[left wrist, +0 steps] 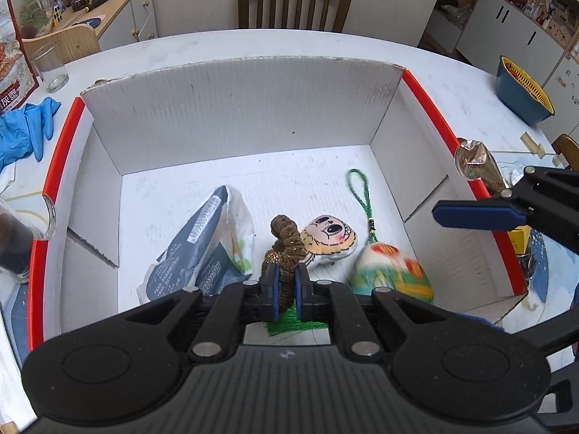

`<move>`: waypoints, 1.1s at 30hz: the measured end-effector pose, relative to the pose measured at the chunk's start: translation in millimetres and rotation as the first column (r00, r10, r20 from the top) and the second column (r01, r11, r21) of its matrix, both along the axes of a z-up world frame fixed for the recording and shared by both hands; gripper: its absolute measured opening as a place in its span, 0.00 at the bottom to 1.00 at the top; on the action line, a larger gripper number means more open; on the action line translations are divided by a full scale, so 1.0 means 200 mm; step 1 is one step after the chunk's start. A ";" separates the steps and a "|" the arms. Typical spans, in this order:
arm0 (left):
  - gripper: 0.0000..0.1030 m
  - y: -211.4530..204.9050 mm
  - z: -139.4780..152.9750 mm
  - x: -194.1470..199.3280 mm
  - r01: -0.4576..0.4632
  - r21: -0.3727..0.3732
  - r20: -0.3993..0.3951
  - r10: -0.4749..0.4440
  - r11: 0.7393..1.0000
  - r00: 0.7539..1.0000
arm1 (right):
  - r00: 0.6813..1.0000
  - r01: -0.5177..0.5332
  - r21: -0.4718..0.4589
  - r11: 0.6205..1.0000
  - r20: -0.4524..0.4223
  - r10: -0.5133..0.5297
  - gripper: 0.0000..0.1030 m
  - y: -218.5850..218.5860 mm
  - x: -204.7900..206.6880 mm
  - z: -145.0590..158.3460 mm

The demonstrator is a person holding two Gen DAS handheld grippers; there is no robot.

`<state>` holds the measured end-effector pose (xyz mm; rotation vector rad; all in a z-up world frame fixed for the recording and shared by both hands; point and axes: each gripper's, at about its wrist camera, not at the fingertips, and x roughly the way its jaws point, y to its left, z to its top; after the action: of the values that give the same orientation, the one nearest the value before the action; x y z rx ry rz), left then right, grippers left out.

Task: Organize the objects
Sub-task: 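Open left tool releasing bracelet while right tool releases plush pouch, then move both tools back over the remaining items on the mat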

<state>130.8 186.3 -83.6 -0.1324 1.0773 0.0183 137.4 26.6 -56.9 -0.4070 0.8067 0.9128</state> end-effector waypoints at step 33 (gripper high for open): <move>0.79 -0.35 0.36 -0.17 -0.030 0.038 0.220 0.020 0.999 0.975 | 0.980 0.192 0.205 0.960 0.016 -0.199 0.93 -0.60 -0.09 0.28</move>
<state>95.8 116.5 -12.5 -0.1080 0.8532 0.0475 120.3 -93.3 -0.1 -0.1611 0.6992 0.7916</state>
